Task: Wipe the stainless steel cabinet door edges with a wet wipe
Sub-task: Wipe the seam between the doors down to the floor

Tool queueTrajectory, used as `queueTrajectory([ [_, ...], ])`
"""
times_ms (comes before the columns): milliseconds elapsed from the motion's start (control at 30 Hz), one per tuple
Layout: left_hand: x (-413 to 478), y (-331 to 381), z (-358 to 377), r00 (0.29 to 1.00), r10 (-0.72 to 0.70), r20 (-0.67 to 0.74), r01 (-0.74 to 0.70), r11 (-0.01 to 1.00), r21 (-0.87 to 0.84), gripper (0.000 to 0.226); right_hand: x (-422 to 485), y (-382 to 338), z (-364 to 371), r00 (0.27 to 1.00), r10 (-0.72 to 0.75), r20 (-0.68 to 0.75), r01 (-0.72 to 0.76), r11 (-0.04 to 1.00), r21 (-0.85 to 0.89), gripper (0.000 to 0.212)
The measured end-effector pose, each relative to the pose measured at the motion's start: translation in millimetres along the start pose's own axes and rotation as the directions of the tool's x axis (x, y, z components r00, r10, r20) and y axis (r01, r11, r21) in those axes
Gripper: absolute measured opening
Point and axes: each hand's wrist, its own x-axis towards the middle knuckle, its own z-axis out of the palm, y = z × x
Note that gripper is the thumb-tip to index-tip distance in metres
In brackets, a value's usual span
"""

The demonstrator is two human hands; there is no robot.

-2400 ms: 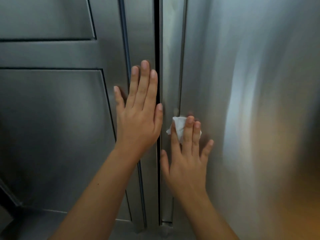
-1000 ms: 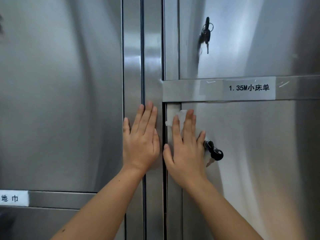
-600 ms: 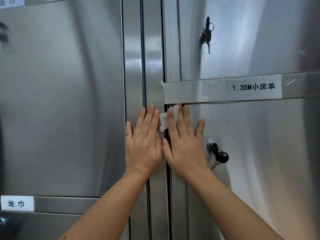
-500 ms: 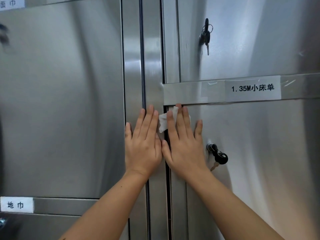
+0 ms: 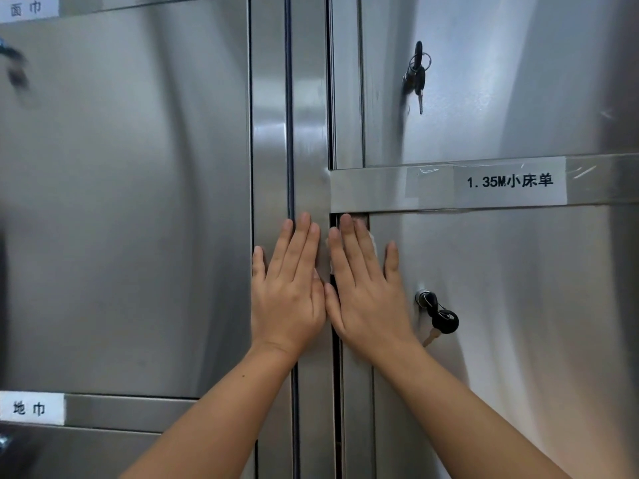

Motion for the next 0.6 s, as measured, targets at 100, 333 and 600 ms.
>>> queueTrajectory([
  [100,0.2,0.0,-0.2,1.0,0.004,0.006,-0.004,1.0,0.006,0.056,-1.3,-2.9,0.5,1.0,0.011,0.027,-0.01,0.999,-0.043,0.055],
  [333,-2.6,-1.4,-0.9,1.0,-0.023,0.007,0.023,0.996,-0.082,0.057,-3.6,-14.0,0.4,0.996,0.077,0.05,-0.076,0.997,-0.013,0.055],
  [600,-3.7,-1.7,-1.4,1.0,-0.029,0.008,0.03,0.987,-0.157,0.055,12.9,-7.2,-2.6,0.975,0.063,0.213,-0.049,0.996,-0.068,0.063],
])
